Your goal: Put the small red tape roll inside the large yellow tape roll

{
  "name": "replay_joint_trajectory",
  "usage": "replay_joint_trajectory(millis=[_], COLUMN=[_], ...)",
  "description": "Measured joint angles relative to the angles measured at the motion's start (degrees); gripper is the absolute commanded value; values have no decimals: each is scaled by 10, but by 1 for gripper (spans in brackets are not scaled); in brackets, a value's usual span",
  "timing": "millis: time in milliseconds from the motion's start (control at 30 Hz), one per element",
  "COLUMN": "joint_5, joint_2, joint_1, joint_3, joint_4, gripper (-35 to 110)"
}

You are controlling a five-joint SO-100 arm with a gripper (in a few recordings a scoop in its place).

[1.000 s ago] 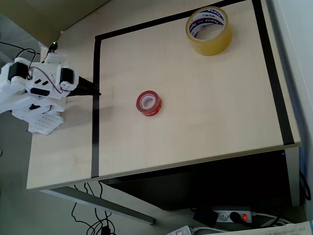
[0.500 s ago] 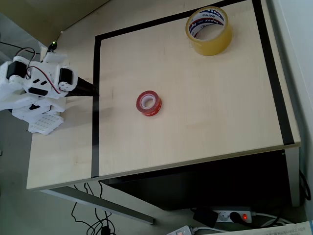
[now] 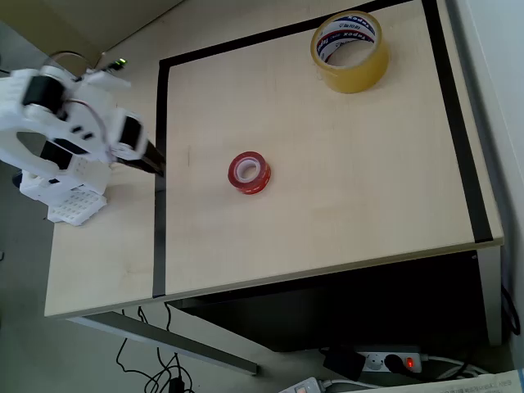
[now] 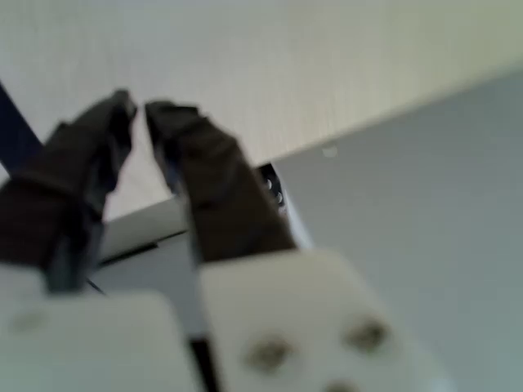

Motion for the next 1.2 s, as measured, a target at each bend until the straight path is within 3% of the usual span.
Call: replay_joint_trajectory(millis=[300, 1200], joint_5=[-79, -120], joint_2=[-142, -349], joint_1=[-40, -25], joint_3=[-59, -94], joint_4=[33, -62], gripper=[25, 35])
